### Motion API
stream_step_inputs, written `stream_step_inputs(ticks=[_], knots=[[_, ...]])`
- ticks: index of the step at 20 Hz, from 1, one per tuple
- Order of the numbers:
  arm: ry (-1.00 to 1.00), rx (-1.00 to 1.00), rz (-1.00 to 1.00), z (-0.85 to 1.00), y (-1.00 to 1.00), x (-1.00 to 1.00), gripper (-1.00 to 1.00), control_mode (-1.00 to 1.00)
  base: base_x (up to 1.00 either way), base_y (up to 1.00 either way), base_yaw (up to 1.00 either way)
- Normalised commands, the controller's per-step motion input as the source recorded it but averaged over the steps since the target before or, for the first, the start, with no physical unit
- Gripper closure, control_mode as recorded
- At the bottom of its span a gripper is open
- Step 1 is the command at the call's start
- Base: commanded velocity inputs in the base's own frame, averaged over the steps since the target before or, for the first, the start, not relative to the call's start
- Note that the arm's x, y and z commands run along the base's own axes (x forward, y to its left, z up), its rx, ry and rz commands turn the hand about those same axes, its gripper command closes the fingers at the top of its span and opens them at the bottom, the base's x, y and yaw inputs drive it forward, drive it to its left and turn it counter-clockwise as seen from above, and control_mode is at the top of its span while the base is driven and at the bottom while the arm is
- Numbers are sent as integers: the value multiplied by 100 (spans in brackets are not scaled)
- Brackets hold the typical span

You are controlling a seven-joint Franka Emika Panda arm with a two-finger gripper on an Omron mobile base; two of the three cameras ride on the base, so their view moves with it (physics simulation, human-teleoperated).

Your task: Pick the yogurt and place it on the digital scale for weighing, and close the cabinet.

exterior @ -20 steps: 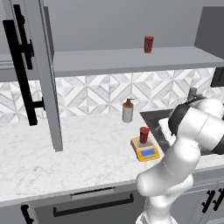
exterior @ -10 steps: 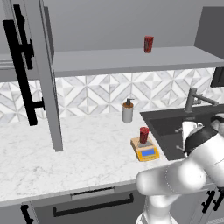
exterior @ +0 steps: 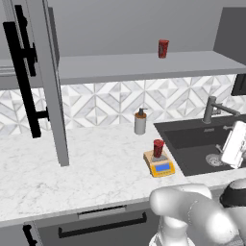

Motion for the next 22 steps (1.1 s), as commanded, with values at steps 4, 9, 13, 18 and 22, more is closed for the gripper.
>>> stream_step_inputs(ticks=[4,9,13,18,22], knots=[[-40,38,-6,94,-92,-24,-100,-100,0,0,0],[-27,38,-5,76,-89,-14,-100,-100,0,0,0],[-8,50,0,40,-78,-27,-100,-100,0,0,0],[-5,45,0,35,-64,-8,-100,-100,0,0,0],[10,6,1,26,-52,2,-100,-100,0,0,0]])
